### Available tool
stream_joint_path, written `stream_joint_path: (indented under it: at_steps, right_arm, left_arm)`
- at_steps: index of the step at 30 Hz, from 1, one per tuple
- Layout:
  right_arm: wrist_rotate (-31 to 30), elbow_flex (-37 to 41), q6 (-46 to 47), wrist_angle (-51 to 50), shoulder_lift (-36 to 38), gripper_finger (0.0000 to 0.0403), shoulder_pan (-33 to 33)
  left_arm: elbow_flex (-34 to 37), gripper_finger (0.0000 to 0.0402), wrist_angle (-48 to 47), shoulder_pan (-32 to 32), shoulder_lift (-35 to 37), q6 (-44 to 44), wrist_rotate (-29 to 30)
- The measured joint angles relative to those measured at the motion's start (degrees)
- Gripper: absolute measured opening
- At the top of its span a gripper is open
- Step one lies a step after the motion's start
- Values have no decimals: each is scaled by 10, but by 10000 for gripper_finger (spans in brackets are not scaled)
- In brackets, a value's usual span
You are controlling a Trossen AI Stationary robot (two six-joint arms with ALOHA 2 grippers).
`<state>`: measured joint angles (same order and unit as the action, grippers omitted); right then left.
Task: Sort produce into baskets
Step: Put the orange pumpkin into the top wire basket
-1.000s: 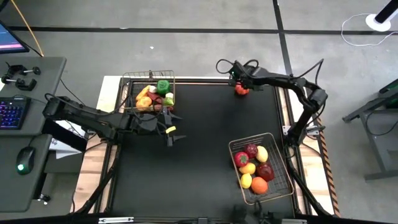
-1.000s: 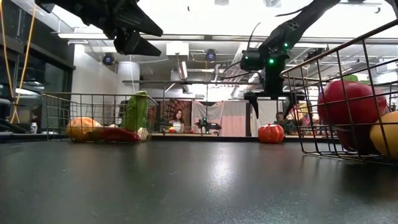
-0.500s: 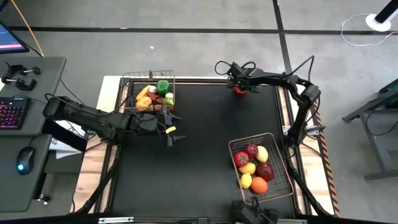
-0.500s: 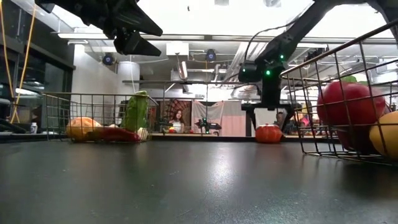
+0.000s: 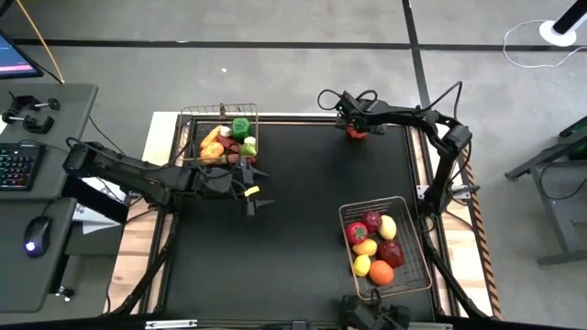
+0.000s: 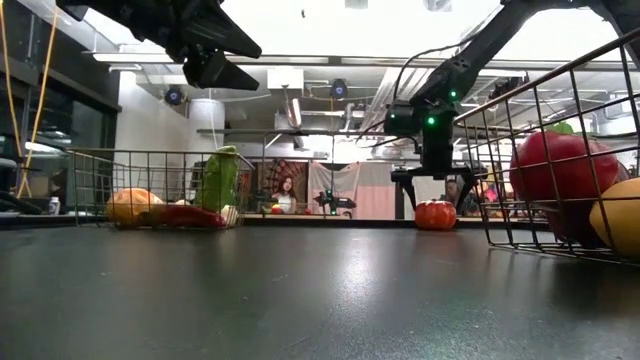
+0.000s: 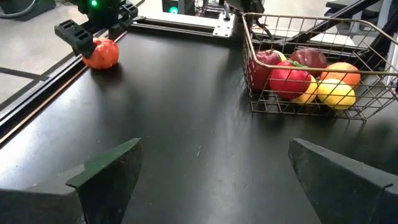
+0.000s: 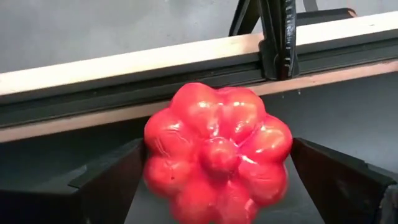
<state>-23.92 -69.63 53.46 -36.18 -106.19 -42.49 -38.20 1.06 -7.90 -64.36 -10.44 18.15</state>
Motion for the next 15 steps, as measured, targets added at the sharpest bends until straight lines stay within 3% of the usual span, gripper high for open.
stream_joint_path:
  at_steps: [15]
  right_arm:
    - [15,1,20,2,-50,397,-3]
  left_arm:
    - [0,392,-1,0,0,-1,-14]
